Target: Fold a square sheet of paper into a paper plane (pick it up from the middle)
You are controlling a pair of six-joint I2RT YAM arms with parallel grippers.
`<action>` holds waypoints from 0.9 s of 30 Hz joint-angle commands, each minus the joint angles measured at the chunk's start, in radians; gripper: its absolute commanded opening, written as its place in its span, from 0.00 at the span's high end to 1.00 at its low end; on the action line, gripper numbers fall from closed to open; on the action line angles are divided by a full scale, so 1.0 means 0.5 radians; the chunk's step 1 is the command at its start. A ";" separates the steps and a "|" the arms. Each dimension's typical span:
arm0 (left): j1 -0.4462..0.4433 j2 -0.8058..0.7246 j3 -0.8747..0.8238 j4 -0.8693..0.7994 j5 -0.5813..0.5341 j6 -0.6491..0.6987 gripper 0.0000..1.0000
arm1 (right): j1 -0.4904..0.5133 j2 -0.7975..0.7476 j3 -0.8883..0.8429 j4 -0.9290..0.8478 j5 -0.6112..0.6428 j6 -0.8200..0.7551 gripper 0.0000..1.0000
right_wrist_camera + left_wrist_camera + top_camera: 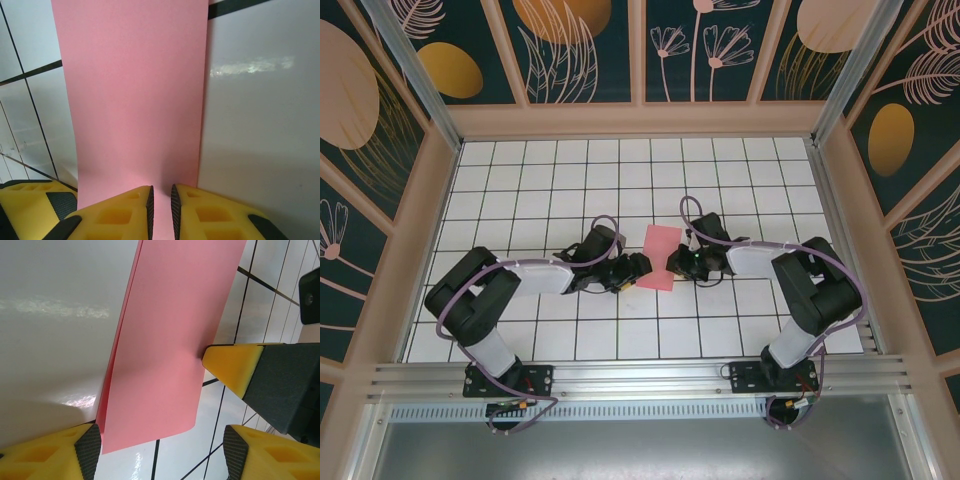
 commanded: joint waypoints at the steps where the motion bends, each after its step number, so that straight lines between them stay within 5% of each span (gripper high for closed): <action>1: -0.016 0.037 0.058 -0.048 0.029 0.011 0.32 | -0.019 -0.005 -0.056 -0.046 0.025 0.028 0.79; 7: -0.021 0.043 0.072 -0.007 0.052 0.012 0.32 | -0.019 -0.005 -0.059 -0.045 0.022 0.022 0.79; 15: -0.021 0.056 0.048 0.322 0.224 -0.041 0.49 | -0.017 -0.014 -0.043 -0.032 -0.034 -0.025 0.82; 27: -0.022 0.188 0.064 0.662 0.296 -0.123 0.49 | -0.028 -0.167 0.019 -0.044 -0.124 -0.135 0.82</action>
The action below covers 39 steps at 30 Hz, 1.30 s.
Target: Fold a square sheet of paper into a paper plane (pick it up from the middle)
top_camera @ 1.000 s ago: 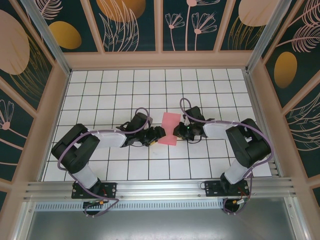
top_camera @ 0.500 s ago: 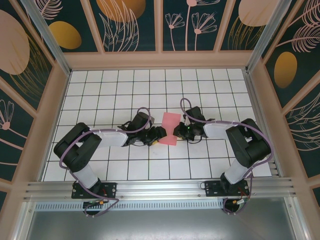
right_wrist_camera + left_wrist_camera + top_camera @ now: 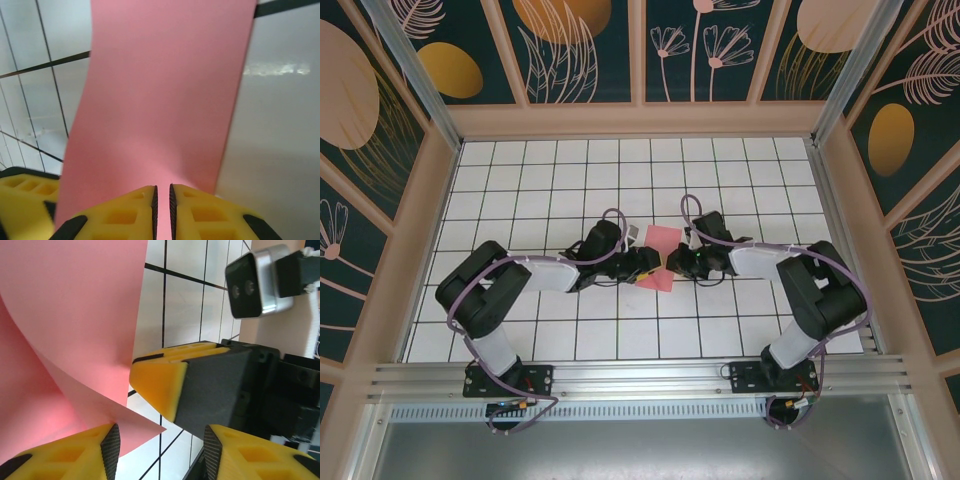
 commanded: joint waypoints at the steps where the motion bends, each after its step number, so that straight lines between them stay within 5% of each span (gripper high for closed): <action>1: -0.011 0.051 0.021 0.166 0.046 -0.055 0.49 | -0.027 -0.098 0.021 -0.043 -0.033 -0.042 0.82; 9: -0.009 0.080 0.014 0.180 0.007 -0.050 0.52 | -0.077 -0.259 -0.056 -0.010 -0.057 -0.056 0.77; 21: -0.011 0.097 0.015 0.051 -0.088 -0.004 0.85 | -0.060 -0.290 -0.119 0.178 -0.252 -0.044 0.70; 30: -0.011 0.104 0.009 0.062 -0.093 -0.002 0.91 | -0.009 -0.202 -0.074 0.201 -0.273 -0.074 0.69; 39: -0.010 0.099 0.004 0.096 -0.077 -0.003 0.95 | 0.005 -0.110 -0.022 0.142 -0.212 -0.116 0.86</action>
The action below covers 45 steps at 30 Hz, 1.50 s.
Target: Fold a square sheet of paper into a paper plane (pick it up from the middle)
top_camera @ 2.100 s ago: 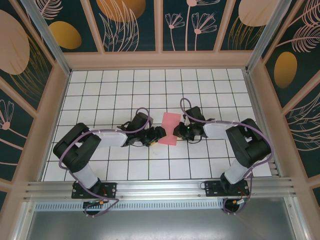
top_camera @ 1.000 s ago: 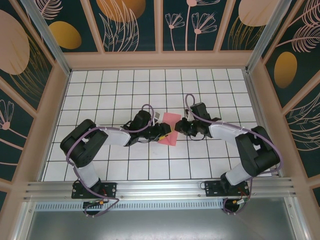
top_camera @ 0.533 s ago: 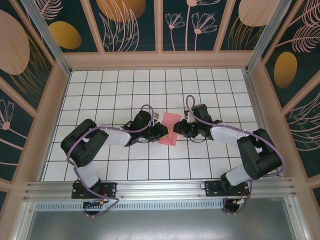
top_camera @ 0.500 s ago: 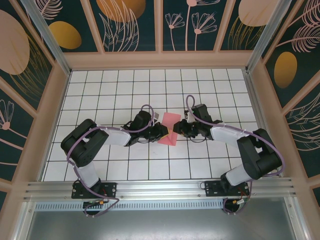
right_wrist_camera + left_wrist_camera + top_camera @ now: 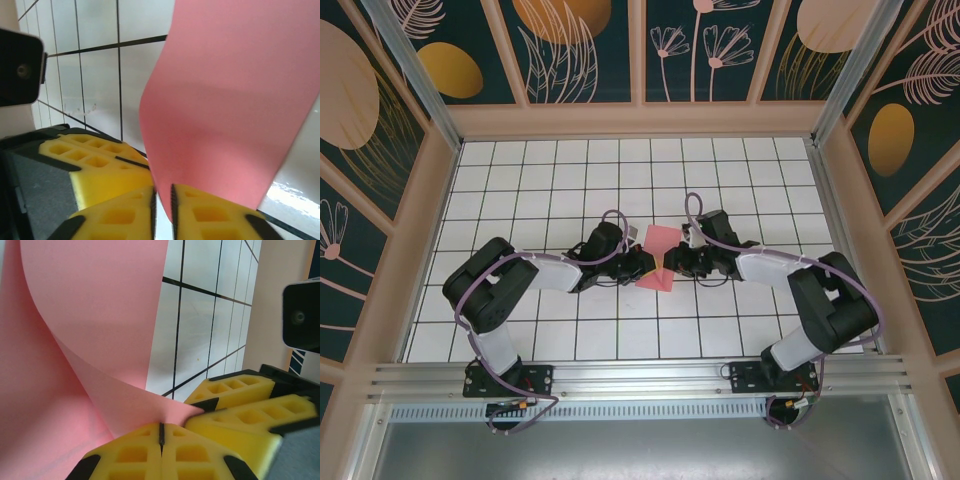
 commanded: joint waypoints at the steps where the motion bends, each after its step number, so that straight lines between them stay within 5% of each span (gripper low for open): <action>1: -0.010 0.024 0.006 0.034 -0.006 0.029 0.95 | 0.014 0.049 0.074 -0.030 0.059 -0.057 0.89; 13: -0.012 0.056 0.082 0.044 0.032 0.091 0.90 | -0.010 0.104 0.139 -0.175 0.410 -0.154 0.99; 45: -0.010 0.306 0.340 -0.107 0.099 0.216 0.90 | -0.076 0.288 0.292 -0.241 0.451 -0.302 0.99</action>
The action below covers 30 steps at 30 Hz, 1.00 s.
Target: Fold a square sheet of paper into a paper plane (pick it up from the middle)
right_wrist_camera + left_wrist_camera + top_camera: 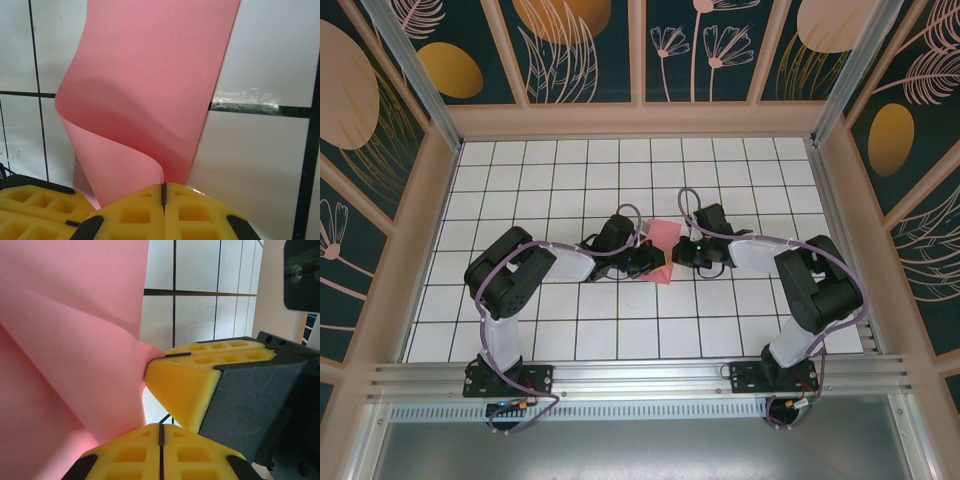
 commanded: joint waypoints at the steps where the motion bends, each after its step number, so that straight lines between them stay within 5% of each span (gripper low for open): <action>1: -0.008 0.026 0.050 -0.045 -0.018 0.068 0.91 | -0.018 0.039 0.065 -0.047 0.035 -0.056 0.99; 30: -0.011 0.068 0.098 -0.043 -0.032 0.099 0.91 | -0.023 0.136 0.118 -0.028 0.057 -0.116 0.99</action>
